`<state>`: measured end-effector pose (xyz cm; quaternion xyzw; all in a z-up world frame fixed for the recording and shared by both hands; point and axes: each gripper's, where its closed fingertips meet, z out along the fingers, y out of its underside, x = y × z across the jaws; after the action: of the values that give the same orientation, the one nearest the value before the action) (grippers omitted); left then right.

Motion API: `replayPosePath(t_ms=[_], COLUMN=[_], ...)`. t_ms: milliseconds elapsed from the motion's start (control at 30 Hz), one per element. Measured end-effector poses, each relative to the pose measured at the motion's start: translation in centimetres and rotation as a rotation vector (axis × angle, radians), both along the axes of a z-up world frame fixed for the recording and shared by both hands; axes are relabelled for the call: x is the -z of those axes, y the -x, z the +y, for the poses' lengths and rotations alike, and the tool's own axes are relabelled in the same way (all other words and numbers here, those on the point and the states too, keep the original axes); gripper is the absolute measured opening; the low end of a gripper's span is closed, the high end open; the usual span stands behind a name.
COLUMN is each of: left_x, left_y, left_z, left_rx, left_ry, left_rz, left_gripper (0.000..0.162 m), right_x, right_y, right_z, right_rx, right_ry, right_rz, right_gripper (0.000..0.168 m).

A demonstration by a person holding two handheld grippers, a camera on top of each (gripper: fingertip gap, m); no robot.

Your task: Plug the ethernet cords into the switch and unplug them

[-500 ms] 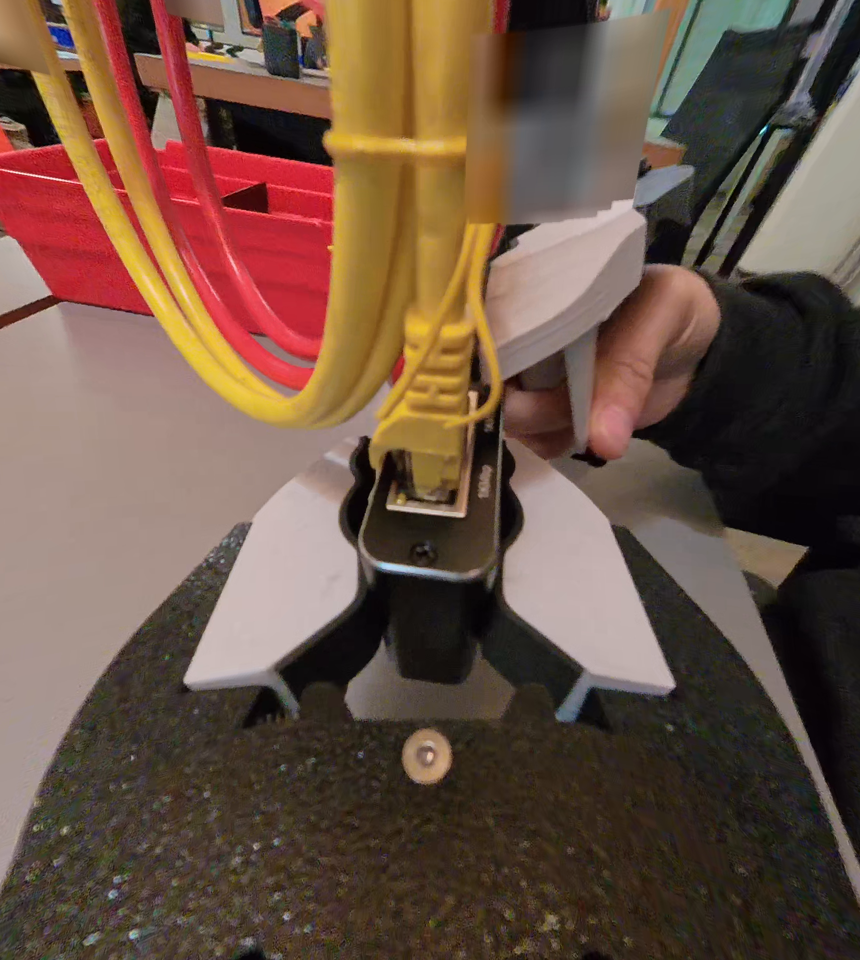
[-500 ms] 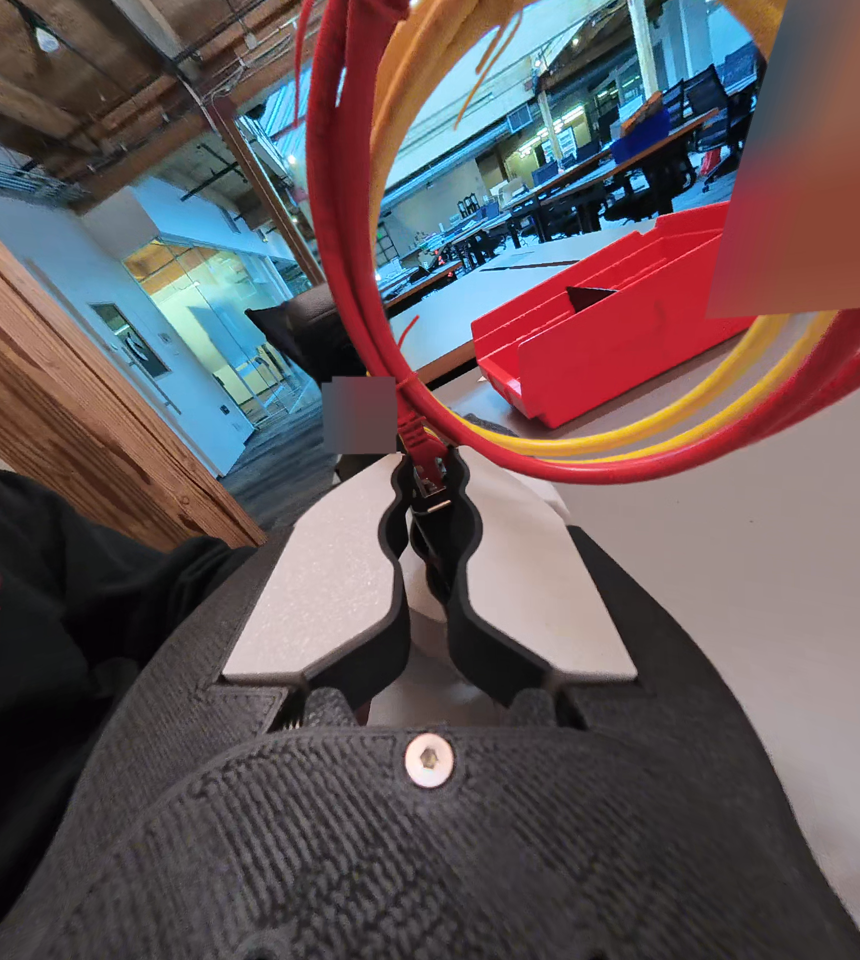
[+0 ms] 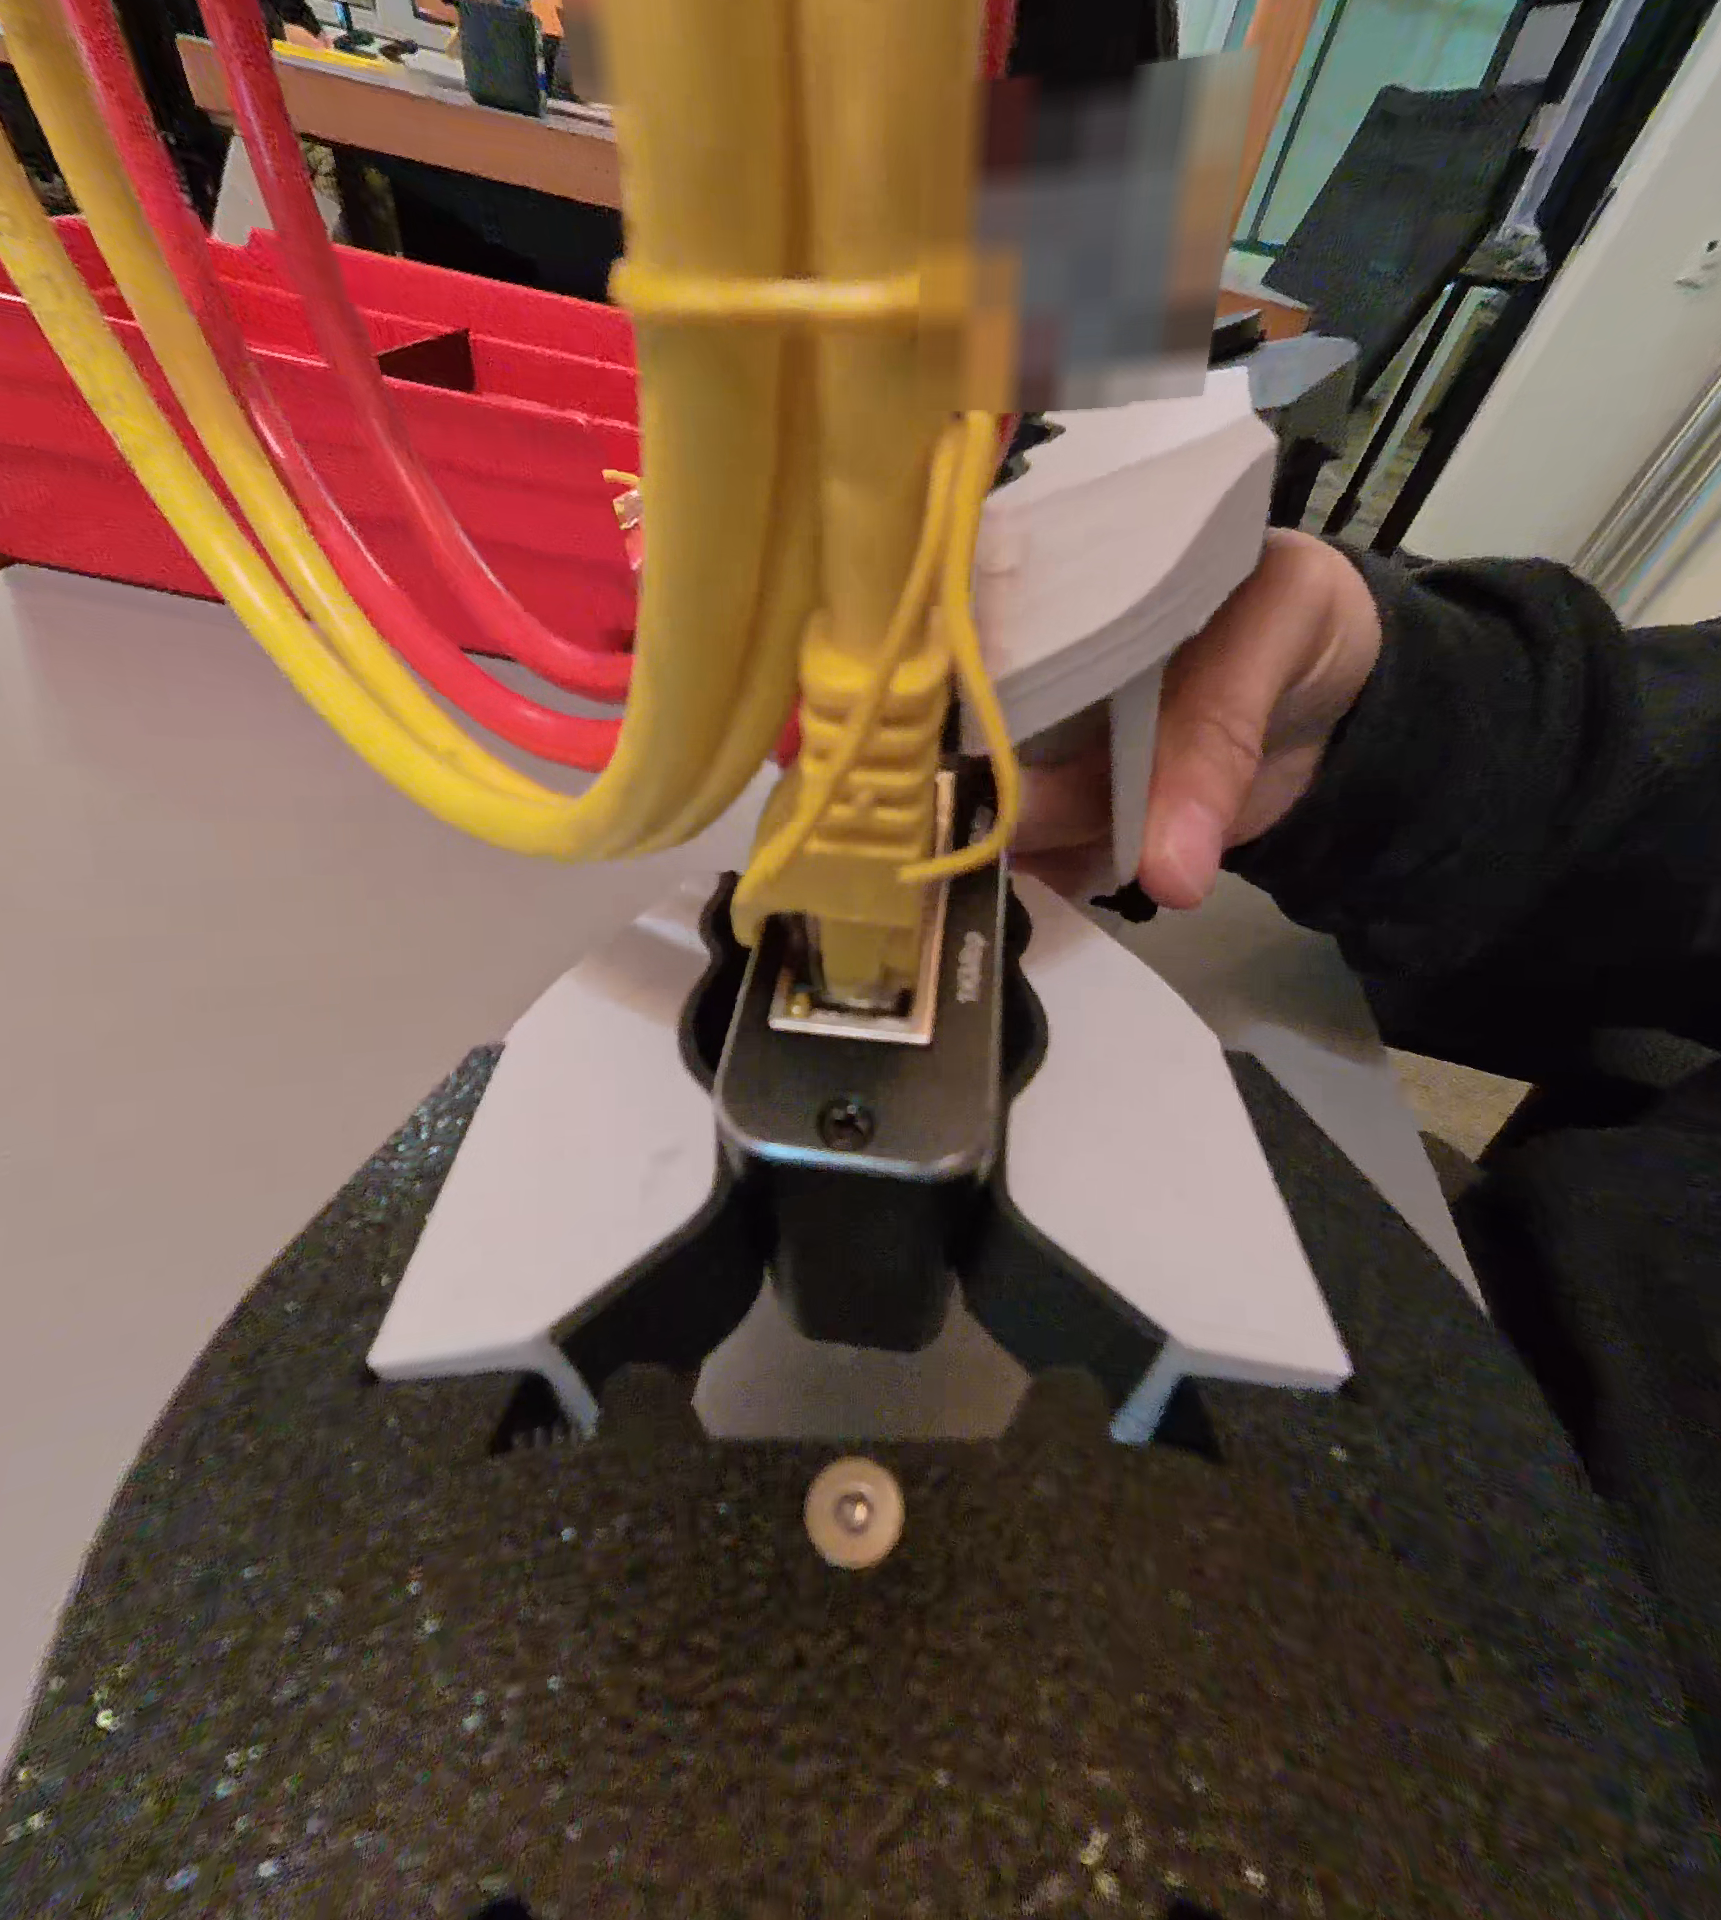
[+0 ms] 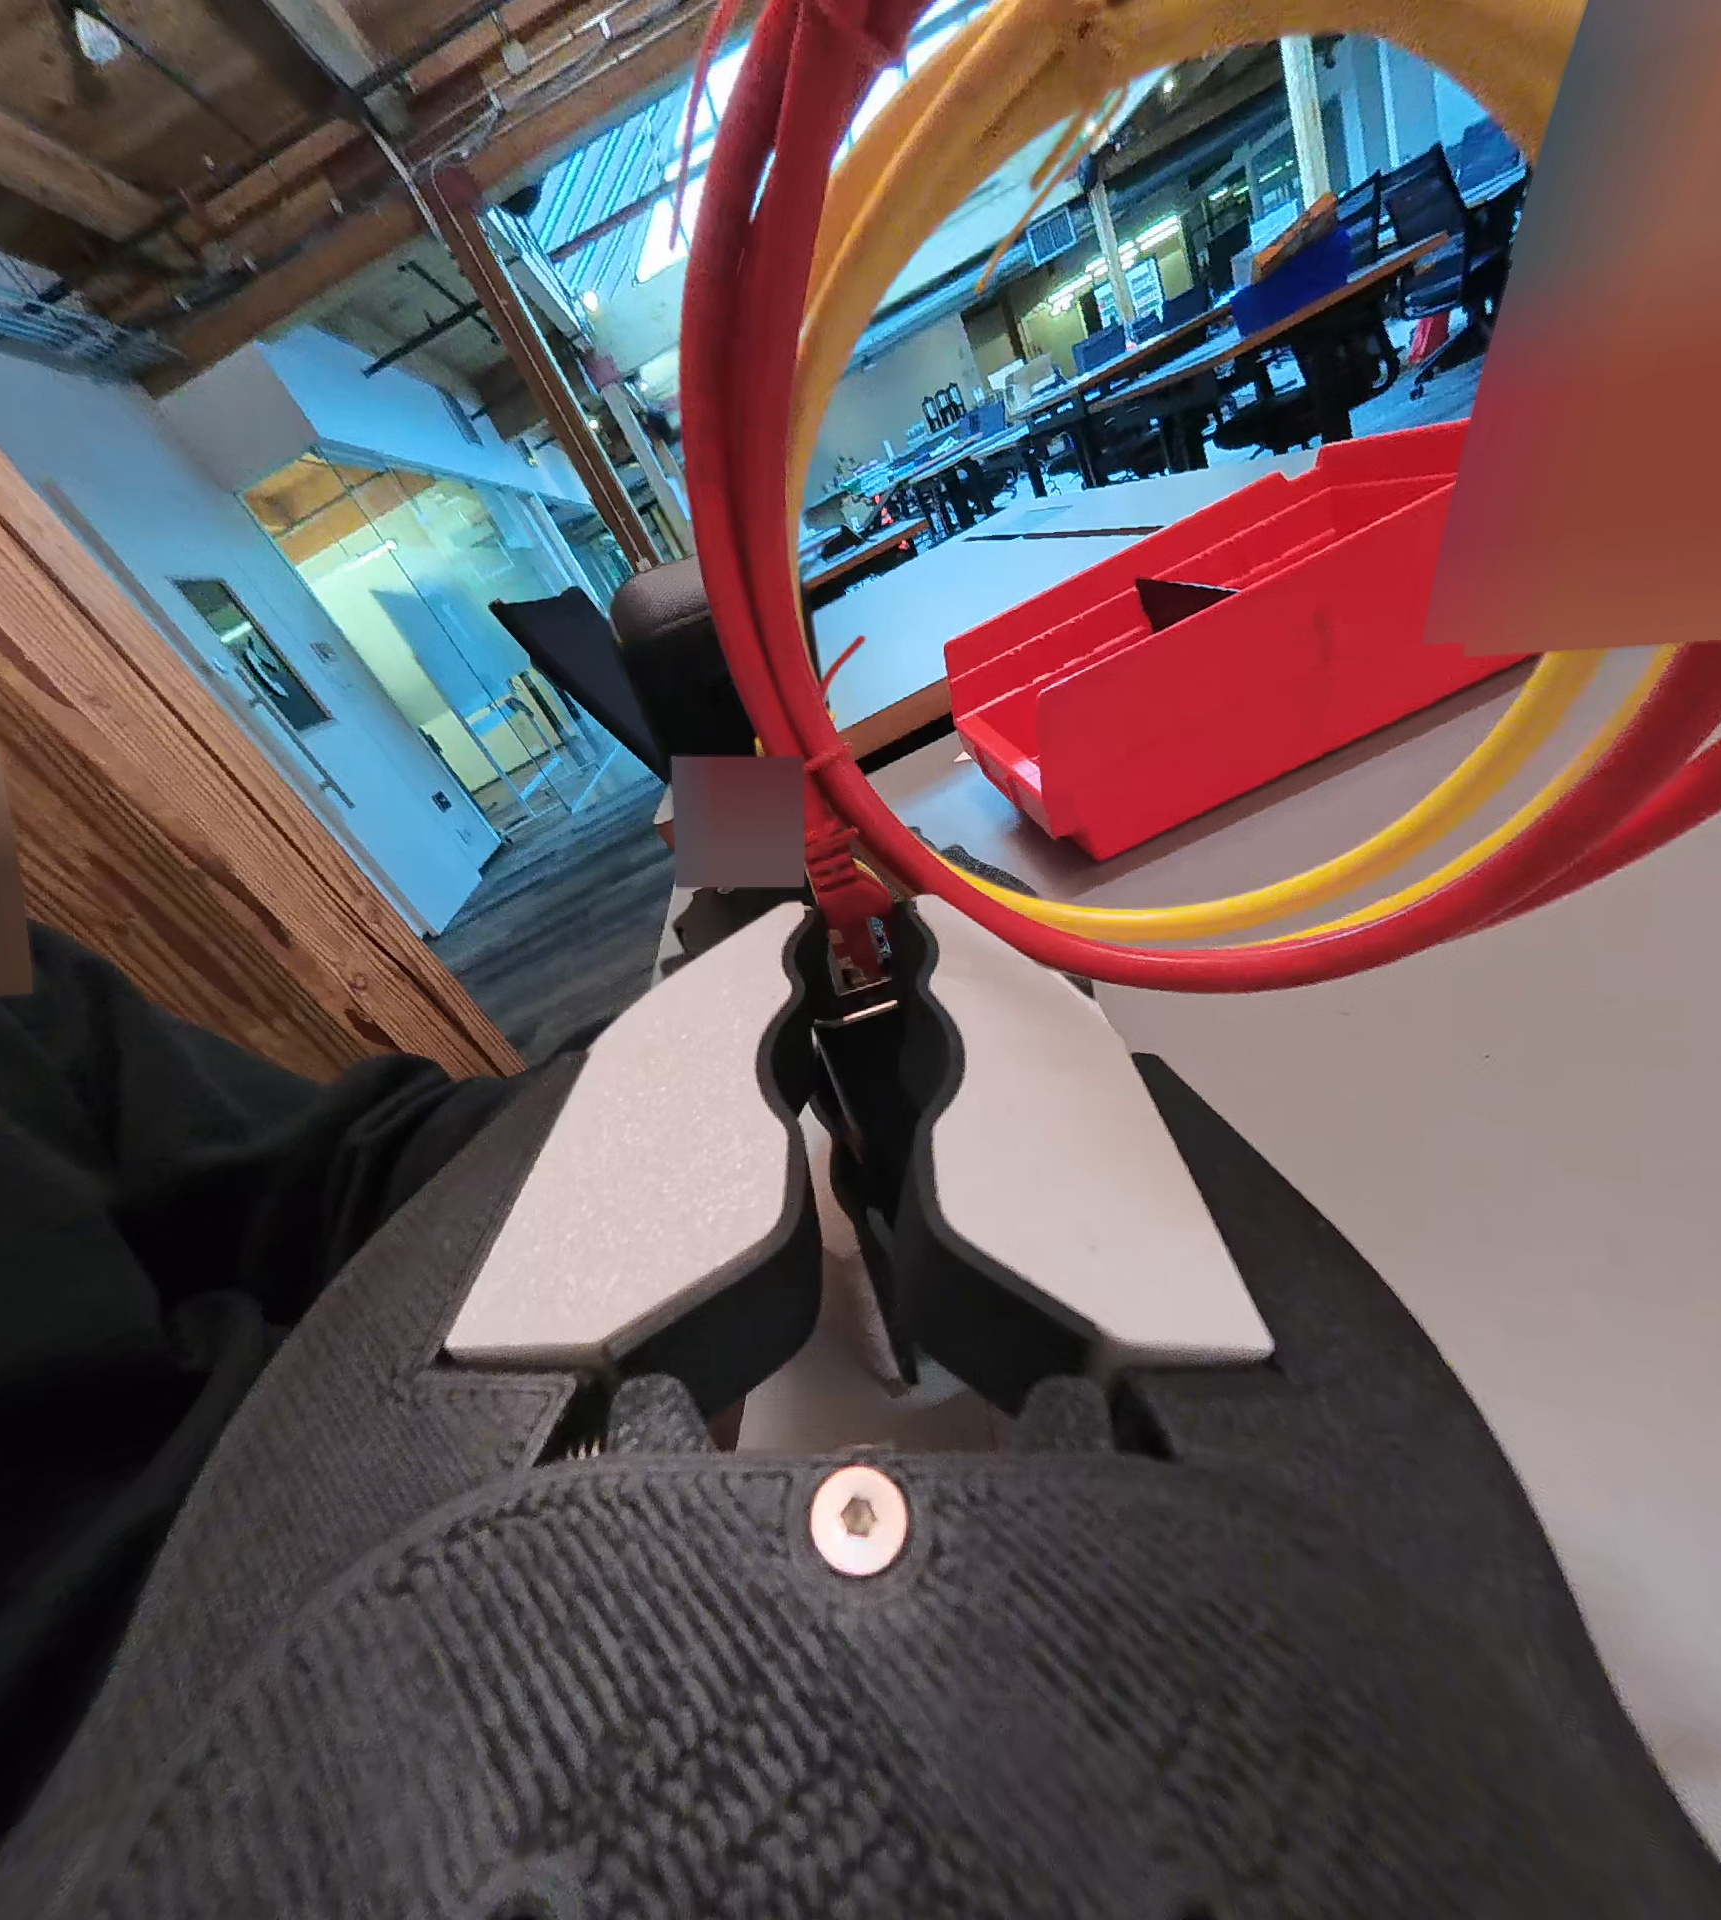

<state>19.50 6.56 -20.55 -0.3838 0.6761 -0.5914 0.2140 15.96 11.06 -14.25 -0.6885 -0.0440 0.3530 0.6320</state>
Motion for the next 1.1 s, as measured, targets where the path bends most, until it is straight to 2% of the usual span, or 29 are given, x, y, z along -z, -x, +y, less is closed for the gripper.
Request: replayPosePath(t_ms=[33, 200, 300, 500, 667, 867, 1033, 1100], left_x=[-0.1, 0.4, 0.5, 0.0, 1.1, 1.6, 1.6, 1.7], left_y=[0.0, -0.1, 0.0, 0.3, -0.1, -0.2, -0.3, -0.3], left_z=[0.0, 1.2, 0.9, 0.3, 1.2, 1.4, 2.2, 2.0], left_rx=[0.006, -0.061, -0.045, 0.001, -0.058, -0.072, -0.115, -0.100], left_ry=[0.020, -0.114, -0.111, -0.021, -0.126, -0.171, -0.238, -0.210], left_rz=[-0.002, -0.007, 0.003, 0.004, 0.029, 0.035, 0.017, 0.032], left_gripper=[0.046, 0.047, 0.046, 0.046, 0.046, 0.046, 0.046, 0.046], right_x=[0.0, 0.2, 0.2, 0.1, 1.0, 1.3, 1.3, 1.5], right_y=[-0.1, -0.1, -0.1, 0.2, -0.1, -0.2, -0.2, -0.3], right_z=[0.1, 0.2, 0.1, 0.0, 0.0, -0.3, -0.2, -0.1], right_rx=[0.001, 0.002, 0.000, 0.006, 0.027, 0.015, -0.007, 0.000], right_ry=[0.002, 0.023, 0.033, 0.023, 0.074, 0.086, 0.085, 0.093], right_rz=[-0.004, 0.101, 0.133, 0.024, -0.027, 0.022, 0.163, 0.170], right_gripper=[0.013, 0.013, 0.013, 0.014, 0.013, 0.013, 0.014, 0.014])
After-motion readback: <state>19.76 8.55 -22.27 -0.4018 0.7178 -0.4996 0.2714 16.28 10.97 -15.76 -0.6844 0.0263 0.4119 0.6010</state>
